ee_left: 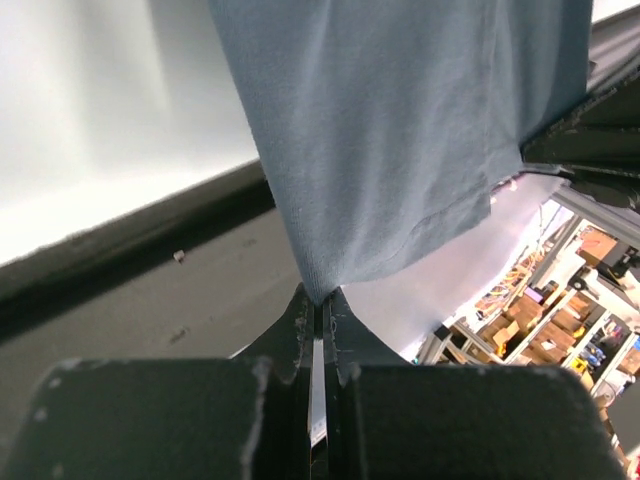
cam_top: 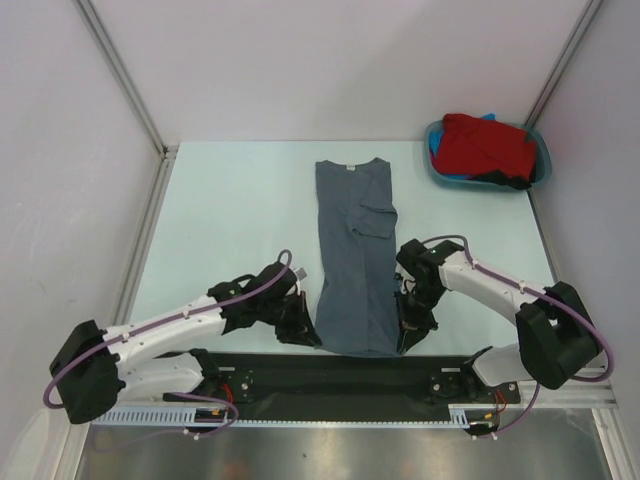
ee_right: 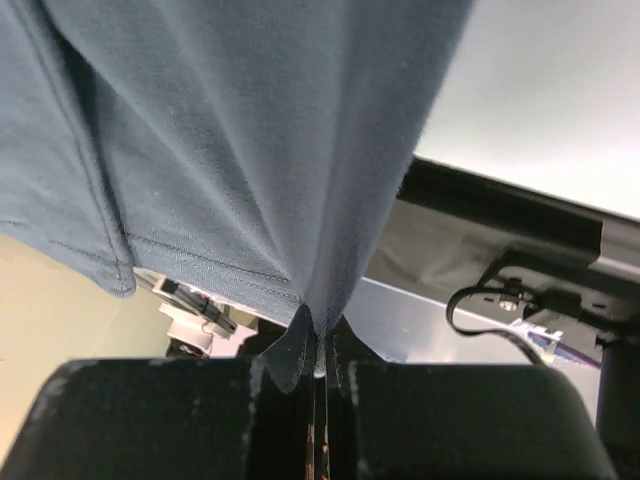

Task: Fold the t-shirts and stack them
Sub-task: Fold the tshirt

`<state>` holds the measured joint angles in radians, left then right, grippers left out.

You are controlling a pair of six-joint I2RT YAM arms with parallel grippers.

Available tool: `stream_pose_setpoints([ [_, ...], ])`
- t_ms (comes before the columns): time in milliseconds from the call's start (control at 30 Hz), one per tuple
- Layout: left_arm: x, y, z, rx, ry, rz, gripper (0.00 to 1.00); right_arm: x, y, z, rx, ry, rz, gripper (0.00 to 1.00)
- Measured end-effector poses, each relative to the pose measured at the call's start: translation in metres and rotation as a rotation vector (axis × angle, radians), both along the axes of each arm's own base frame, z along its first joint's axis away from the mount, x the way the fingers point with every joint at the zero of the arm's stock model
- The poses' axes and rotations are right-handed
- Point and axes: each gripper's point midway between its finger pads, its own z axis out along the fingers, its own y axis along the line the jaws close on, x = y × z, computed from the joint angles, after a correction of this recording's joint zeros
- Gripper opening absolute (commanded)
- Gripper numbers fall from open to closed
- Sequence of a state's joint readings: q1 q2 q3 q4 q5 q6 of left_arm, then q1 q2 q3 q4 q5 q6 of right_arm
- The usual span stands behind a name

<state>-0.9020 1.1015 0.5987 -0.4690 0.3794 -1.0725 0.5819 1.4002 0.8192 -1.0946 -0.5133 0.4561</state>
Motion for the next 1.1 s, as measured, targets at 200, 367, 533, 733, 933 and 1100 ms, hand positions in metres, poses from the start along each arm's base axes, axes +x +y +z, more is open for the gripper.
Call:
stream_pose_setpoints([
  [200,0.006,-0.003,0.022,-0.009,-0.017,0.007,0.00,0.024,0.004,0.019,-0.038,-0.090,-0.033,0.00],
  [367,0.026,-0.018,0.035,0.001,-0.033,-0.002,0.00,0.072,0.016,0.045,-0.050,-0.254,-0.071,0.00],
  [533,0.050,-0.031,0.035,0.011,-0.030,-0.010,0.00,0.115,0.021,0.055,-0.066,-0.334,-0.131,0.00],
  [733,0.084,-0.034,0.027,0.024,-0.008,0.009,0.00,0.139,0.016,0.036,-0.127,-0.303,-0.168,0.00],
  [933,0.147,-0.034,0.032,0.022,-0.043,0.034,0.00,0.165,0.017,0.024,-0.149,-0.287,-0.199,0.00],
  [1100,0.204,-0.035,0.038,0.021,-0.085,0.034,0.00,0.198,0.023,0.021,-0.143,-0.297,-0.227,0.00],
])
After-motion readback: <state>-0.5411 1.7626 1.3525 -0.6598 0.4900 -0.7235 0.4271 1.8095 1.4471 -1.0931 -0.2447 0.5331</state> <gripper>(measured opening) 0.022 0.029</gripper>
